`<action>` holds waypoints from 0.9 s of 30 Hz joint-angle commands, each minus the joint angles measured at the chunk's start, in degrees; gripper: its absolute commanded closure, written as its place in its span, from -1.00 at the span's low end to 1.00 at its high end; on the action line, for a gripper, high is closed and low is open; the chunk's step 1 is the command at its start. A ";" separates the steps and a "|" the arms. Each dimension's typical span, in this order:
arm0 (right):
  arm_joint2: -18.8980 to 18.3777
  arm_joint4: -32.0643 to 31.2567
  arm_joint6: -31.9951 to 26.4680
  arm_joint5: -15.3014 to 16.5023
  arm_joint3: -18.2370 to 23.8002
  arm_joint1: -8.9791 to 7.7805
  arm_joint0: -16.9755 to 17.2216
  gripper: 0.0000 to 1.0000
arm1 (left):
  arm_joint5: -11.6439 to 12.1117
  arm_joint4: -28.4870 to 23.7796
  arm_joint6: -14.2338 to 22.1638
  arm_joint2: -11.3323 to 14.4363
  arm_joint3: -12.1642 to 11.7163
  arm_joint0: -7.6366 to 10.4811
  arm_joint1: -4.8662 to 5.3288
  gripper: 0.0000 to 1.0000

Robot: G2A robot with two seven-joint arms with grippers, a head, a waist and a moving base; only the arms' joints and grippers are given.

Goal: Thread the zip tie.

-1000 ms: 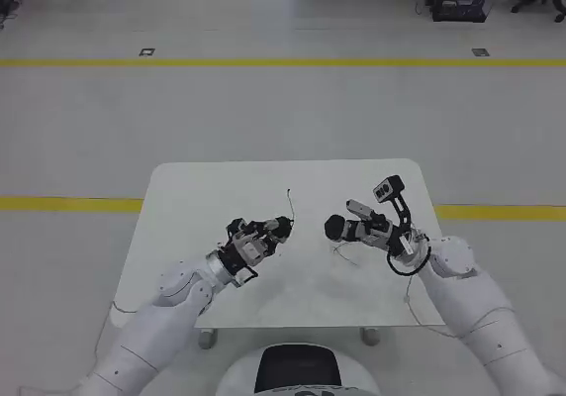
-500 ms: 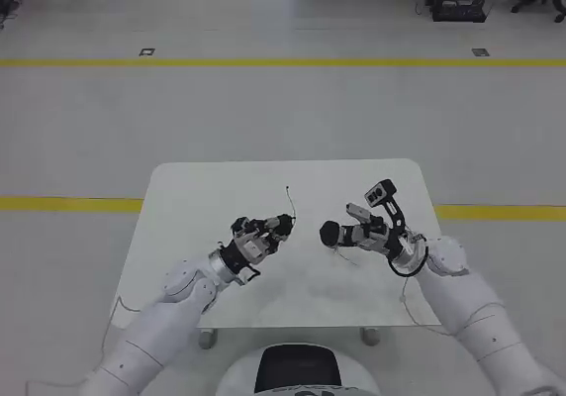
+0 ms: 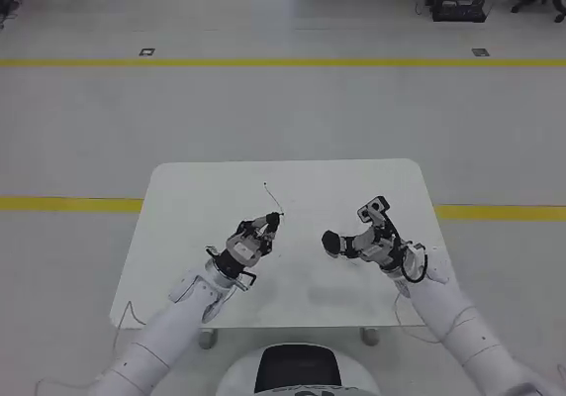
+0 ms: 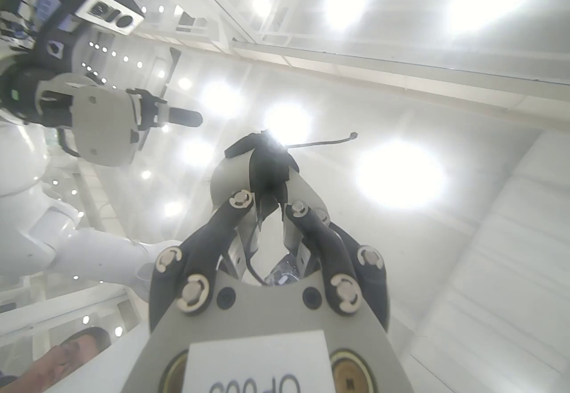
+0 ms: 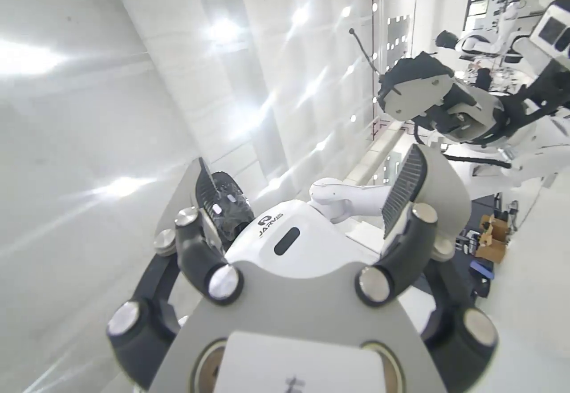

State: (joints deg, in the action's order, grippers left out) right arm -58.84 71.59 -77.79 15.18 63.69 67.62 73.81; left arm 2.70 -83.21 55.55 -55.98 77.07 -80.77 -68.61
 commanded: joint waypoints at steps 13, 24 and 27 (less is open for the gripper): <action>2.46 0.38 -1.85 1.25 -3.24 1.55 -2.11 -1.00 | 1.38 -1.36 1.46 2.21 -2.29 1.51 -1.27 1.00; 3.77 0.21 -0.13 2.87 -0.62 3.13 -0.48 -1.00 | 4.02 -3.09 2.31 4.71 -2.50 1.44 -2.96 1.00; 3.84 0.45 -0.58 3.33 -1.03 3.55 -0.53 -0.74 | 4.61 -3.23 2.80 4.89 -3.14 1.67 -3.31 1.00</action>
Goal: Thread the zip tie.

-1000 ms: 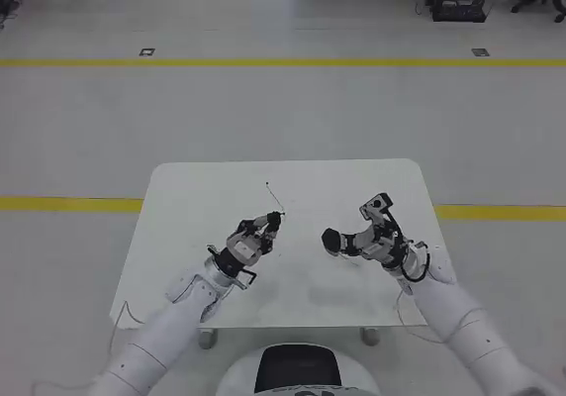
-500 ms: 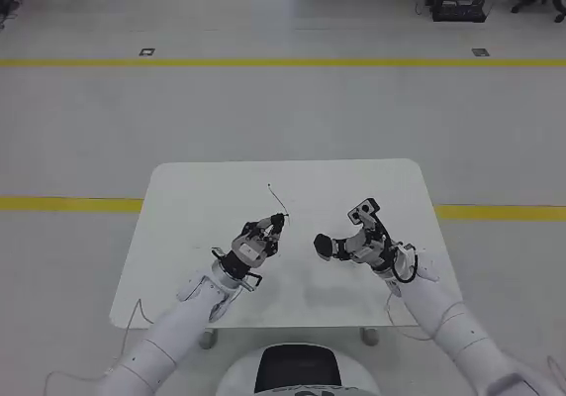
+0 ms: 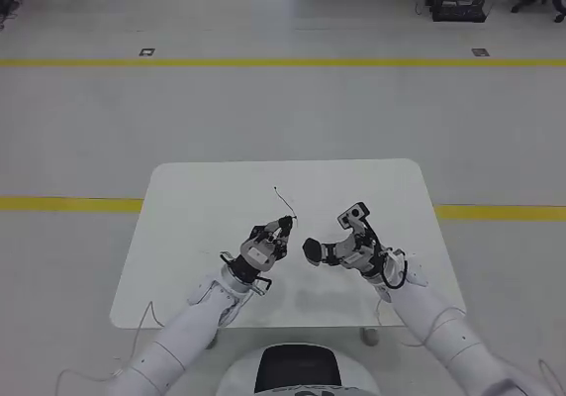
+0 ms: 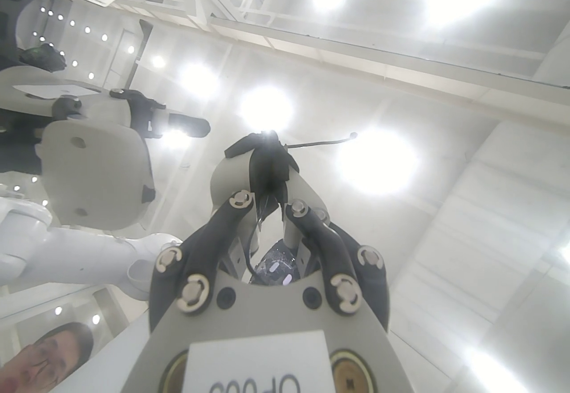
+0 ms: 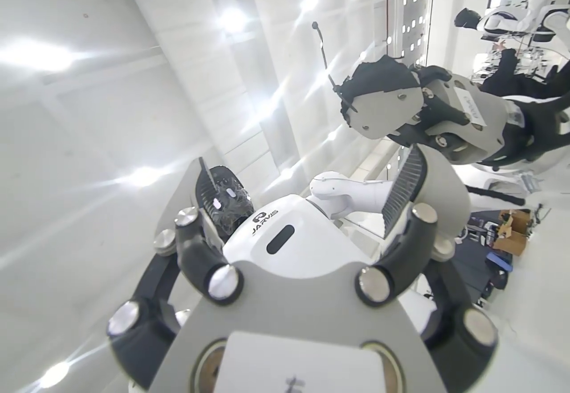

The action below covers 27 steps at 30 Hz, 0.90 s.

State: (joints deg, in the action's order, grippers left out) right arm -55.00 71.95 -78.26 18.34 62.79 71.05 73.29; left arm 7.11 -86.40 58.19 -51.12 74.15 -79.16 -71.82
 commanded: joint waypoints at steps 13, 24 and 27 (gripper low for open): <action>0.49 -0.17 -0.94 0.35 -1.56 1.77 -0.46 0.26 | 0.22 0.86 1.33 0.18 -1.43 0.16 -0.99 1.00; 0.26 -0.69 -1.38 -0.06 -2.94 2.81 -0.81 0.38 | -0.38 1.94 1.65 0.26 -1.83 0.20 -1.54 1.00; 0.07 -0.85 -1.38 -0.05 -3.00 3.01 -0.79 0.44 | -0.55 2.16 1.71 0.16 -1.93 0.18 -1.66 1.00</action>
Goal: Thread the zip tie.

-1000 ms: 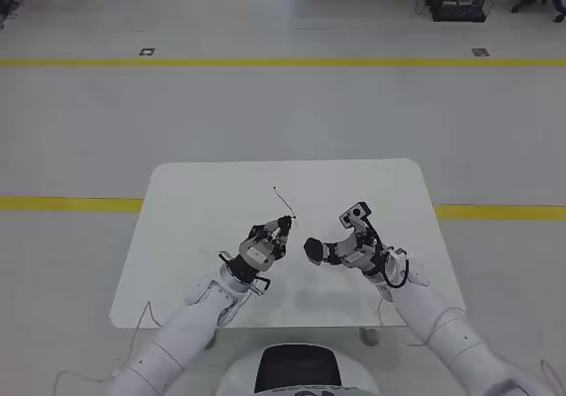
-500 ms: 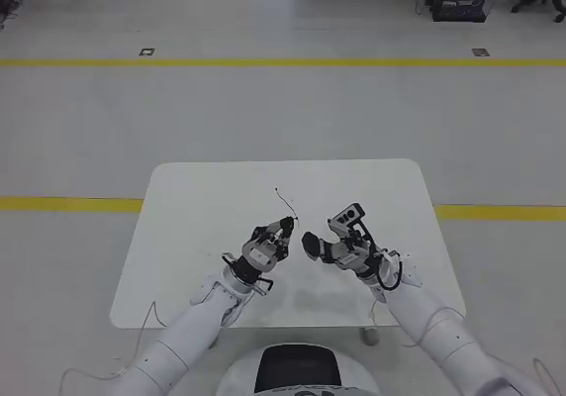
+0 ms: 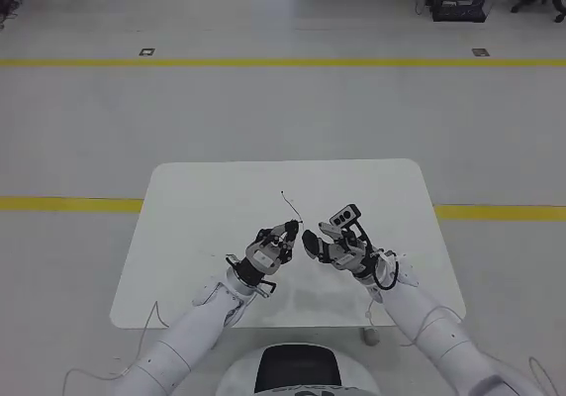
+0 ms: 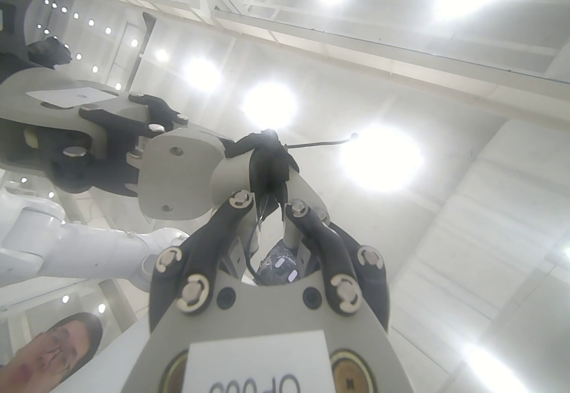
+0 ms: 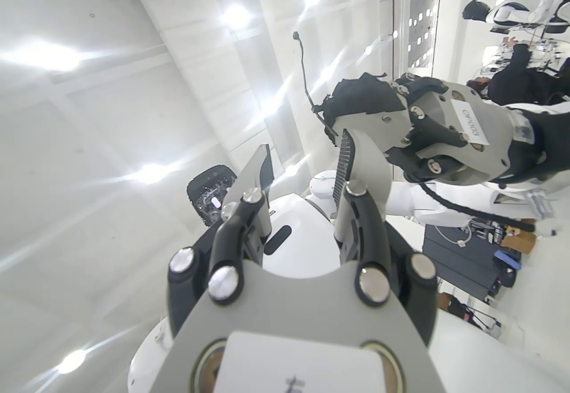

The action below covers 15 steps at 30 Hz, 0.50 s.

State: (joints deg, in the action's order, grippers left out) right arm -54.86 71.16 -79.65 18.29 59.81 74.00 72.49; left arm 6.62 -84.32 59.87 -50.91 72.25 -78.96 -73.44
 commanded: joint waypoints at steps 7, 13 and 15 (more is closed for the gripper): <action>-0.44 -0.71 0.01 -0.13 -0.26 0.45 -0.05 0.50 | -0.39 0.51 0.22 -0.38 -0.07 -0.13 -0.25 1.00; -0.82 -1.21 0.01 -0.25 -0.65 0.74 -0.08 0.52 | -0.68 0.93 0.28 -0.62 0.00 -0.25 -0.41 1.00; -0.93 -1.36 0.01 -0.31 -0.74 0.85 -0.08 0.54 | -0.77 1.08 0.32 -0.70 0.10 -0.33 -0.47 1.00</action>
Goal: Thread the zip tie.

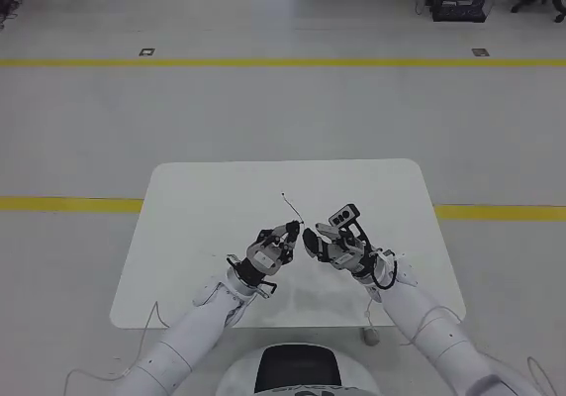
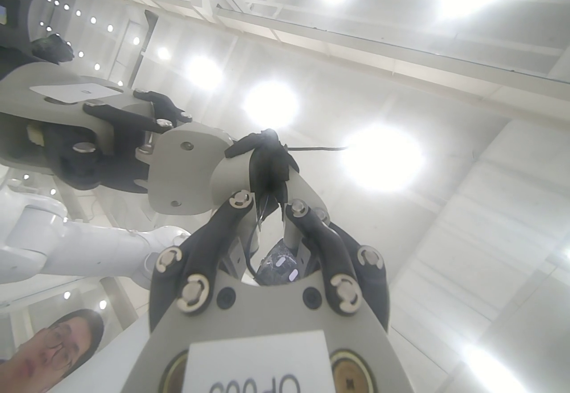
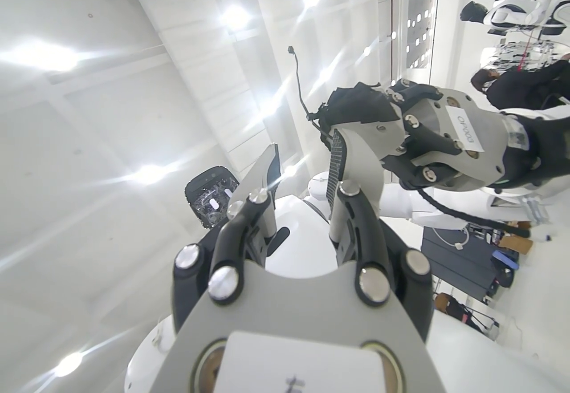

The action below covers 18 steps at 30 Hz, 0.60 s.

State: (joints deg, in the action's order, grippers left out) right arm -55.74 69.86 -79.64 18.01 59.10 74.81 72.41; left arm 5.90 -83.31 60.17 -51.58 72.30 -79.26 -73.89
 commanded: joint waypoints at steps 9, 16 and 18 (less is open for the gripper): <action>-0.37 -0.87 0.00 -0.59 -0.32 0.48 0.00 0.58 | -0.42 0.52 0.05 -0.43 0.27 -0.25 -0.25 1.00; -0.40 -1.20 0.00 -0.82 -0.22 0.84 0.16 0.56 | -0.62 0.67 0.10 -0.68 0.29 -0.32 -0.45 1.00; -0.47 -1.33 0.00 -0.84 -0.23 0.92 0.18 0.56 | -0.73 0.67 0.14 -0.75 0.29 -0.34 -0.51 1.00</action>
State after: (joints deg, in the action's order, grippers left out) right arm -56.18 68.59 -79.64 17.18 58.89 75.69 72.58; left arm 5.23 -82.64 60.29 -52.29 72.59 -79.59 -74.36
